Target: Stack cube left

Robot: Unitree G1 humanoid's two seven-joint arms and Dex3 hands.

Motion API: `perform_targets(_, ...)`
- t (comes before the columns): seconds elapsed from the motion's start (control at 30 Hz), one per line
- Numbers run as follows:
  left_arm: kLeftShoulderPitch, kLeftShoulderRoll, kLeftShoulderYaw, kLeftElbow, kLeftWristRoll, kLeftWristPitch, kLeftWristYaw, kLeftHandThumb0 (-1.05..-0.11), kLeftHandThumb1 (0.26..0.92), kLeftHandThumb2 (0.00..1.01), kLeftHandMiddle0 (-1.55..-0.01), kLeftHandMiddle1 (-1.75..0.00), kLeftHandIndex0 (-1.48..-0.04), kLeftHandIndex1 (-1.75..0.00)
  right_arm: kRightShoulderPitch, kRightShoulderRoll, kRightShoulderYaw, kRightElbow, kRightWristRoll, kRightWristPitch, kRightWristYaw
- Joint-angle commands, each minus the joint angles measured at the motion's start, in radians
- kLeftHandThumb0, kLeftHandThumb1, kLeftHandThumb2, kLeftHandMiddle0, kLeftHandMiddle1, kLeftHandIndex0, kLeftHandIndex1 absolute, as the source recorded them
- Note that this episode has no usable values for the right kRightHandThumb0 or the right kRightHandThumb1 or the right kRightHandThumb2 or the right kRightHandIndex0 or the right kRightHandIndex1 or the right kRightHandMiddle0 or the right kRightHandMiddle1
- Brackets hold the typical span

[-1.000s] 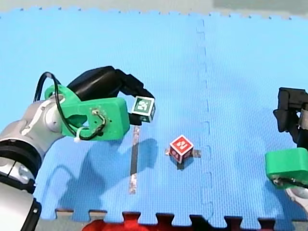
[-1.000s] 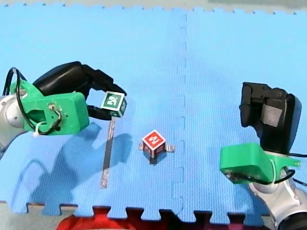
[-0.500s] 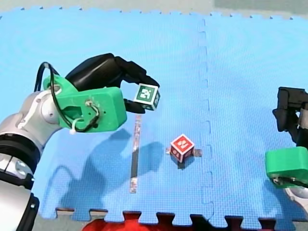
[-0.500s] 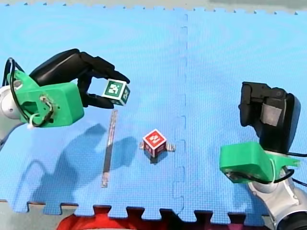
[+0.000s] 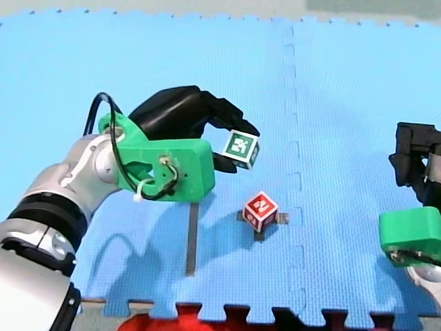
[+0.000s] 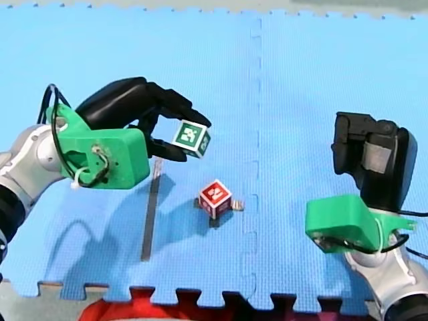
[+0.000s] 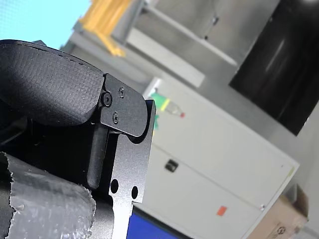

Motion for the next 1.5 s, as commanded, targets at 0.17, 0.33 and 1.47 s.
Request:
perform_targets(0.17,-0.004,-0.022,-0.009,0.016,0.001,0.016,-0.016,-0.457,0.813,0.00,-0.92,-1.75,-1.28,-0.02,-0.008,0.000,-0.001,-0.001,0.002,0.004,-0.002)
perform_targets(0.33,-0.005,-0.023,-0.008,0.019,-0.006,0.015,-0.032,-0.462,0.812,0.00,-0.91,-1.75,-1.28,-0.02,-0.007,0.003,0.000,-0.004,-0.001,0.006,-0.005)
perform_targets(1.47,-0.015,-0.073,-0.040,0.031,-0.001,0.109,-0.171,-0.483,0.824,0.00,-0.89,-1.73,-1.30,-0.01,0.005,0.025,-0.002,-0.026,0.008,0.023,-0.011)
